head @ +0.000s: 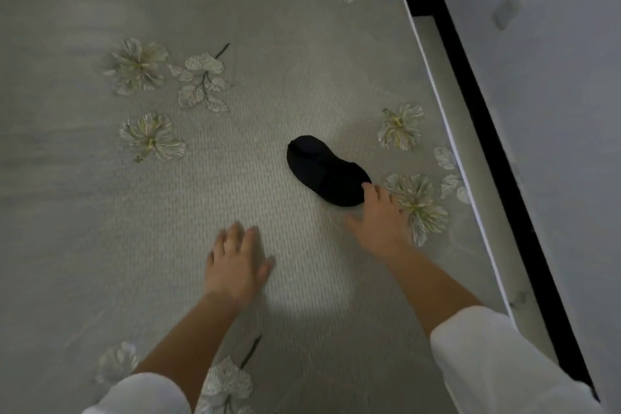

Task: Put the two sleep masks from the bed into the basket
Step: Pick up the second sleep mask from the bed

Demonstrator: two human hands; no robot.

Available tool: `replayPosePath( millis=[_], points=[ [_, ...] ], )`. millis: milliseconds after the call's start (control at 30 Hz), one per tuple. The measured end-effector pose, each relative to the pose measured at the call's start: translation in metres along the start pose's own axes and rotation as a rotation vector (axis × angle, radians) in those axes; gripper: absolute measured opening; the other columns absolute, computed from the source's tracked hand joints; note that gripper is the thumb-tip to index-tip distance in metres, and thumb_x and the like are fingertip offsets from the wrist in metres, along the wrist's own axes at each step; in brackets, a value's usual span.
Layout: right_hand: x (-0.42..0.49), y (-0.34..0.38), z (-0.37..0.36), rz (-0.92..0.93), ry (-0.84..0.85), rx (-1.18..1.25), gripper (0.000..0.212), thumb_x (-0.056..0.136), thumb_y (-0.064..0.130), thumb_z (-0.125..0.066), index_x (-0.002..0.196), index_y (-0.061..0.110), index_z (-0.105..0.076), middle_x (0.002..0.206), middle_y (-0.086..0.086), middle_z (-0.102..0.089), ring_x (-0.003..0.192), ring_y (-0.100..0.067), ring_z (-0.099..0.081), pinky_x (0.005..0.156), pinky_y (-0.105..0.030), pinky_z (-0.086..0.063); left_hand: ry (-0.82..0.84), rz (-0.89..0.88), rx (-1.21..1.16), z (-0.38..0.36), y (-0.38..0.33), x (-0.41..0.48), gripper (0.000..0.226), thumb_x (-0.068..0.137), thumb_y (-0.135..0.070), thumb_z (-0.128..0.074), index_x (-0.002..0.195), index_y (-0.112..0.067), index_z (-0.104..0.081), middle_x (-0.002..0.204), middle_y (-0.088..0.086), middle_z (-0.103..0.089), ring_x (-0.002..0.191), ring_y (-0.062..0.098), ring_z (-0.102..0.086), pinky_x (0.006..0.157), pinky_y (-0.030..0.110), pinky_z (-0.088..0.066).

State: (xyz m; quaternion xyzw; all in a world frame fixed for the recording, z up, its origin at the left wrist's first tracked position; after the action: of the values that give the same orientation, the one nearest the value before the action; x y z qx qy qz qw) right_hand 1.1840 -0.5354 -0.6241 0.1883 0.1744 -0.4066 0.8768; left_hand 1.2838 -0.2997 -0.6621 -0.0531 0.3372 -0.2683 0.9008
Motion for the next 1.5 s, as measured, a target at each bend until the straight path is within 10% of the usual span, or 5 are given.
replayPosePath(
  millis=[433,733,967,1267,1500],
  points=[
    [0.060,-0.013,-0.025,-0.268,-0.076,0.530,0.048,0.087,0.017,-0.063,0.126,-0.003,-0.044,0.126,-0.024,-0.053,0.117,-0.037,-0.053,0.092,-0.040,-0.045,0.006,0.098,0.087,-0.039,0.007,0.008,0.085,0.089,-0.062,-0.026,0.138,-0.019,0.028,0.156,0.010,0.028,0.142,0.029,0.027,0.119,0.045,0.003],
    [0.002,0.022,-0.033,-0.218,0.180,0.910,0.013,0.096,0.007,-0.046,0.106,0.009,-0.054,0.087,-0.011,-0.060,0.057,-0.014,-0.055,0.046,-0.017,-0.045,0.286,0.137,-0.327,-0.008,0.009,0.000,0.085,0.084,-0.066,-0.040,0.151,-0.022,-0.009,0.161,0.003,-0.005,0.148,0.025,-0.008,0.120,0.045,-0.016],
    [-0.124,0.068,-0.048,-0.185,0.502,1.073,0.020,0.095,0.013,-0.051,0.113,0.018,-0.056,0.081,-0.005,-0.064,0.064,-0.013,-0.057,0.058,-0.024,-0.041,-0.035,0.304,-1.269,0.043,0.012,-0.094,0.025,0.091,-0.043,-0.051,0.096,-0.023,-0.064,0.095,0.001,-0.068,0.090,0.018,-0.065,0.084,0.033,-0.052],
    [-0.286,0.147,-0.073,-0.203,0.611,0.969,0.024,0.096,0.023,-0.046,0.111,0.013,-0.062,0.103,-0.009,-0.068,0.076,-0.018,-0.063,0.065,-0.028,-0.044,-0.297,0.268,-1.473,0.078,0.112,-0.271,0.024,0.091,-0.001,-0.053,0.101,-0.021,-0.062,0.082,0.009,-0.073,0.064,0.009,-0.071,0.057,0.021,-0.058],
    [-0.388,0.247,-0.075,-0.220,0.619,1.242,0.022,0.097,0.011,-0.042,0.089,0.001,-0.060,0.059,-0.005,-0.063,0.049,-0.013,-0.060,0.043,-0.025,-0.045,-0.411,0.273,-1.508,0.086,0.213,-0.388,0.028,0.090,0.002,-0.051,0.114,-0.005,-0.064,0.086,0.006,-0.072,0.064,0.008,-0.070,0.057,0.021,-0.058]
  ],
)
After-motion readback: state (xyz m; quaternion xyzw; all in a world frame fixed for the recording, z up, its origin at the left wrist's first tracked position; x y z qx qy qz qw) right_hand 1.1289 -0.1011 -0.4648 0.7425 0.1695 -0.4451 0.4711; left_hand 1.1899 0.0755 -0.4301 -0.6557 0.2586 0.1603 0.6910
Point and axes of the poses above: each hand's wrist, its own x-axis towards the middle knuckle, its own z-axis out of the back of the hand, y = z × x, the point moved 9 cm from there along x, towards the middle knuckle
